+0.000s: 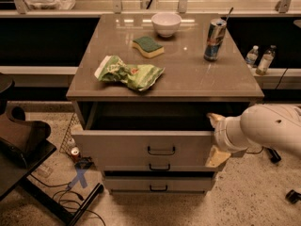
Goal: Open top drawer
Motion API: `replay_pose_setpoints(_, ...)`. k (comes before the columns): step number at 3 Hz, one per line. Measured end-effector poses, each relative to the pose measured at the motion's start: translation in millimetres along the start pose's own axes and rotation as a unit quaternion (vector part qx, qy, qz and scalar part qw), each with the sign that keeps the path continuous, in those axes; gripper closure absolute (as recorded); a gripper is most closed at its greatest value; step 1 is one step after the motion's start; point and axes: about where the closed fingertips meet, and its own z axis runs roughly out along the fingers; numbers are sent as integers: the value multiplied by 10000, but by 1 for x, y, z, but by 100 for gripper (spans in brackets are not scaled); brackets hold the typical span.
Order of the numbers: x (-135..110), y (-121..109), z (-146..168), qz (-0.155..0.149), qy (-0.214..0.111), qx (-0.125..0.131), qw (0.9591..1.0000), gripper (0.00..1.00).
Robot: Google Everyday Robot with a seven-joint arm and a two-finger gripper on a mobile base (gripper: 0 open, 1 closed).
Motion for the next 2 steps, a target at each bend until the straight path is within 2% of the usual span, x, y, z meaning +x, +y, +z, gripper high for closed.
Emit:
replay_pose_setpoints(1,-1,0,-1,-10,1,3,10000,38)
replay_pose_setpoints(2,5,9,-16,-13,188,-18,9998,61)
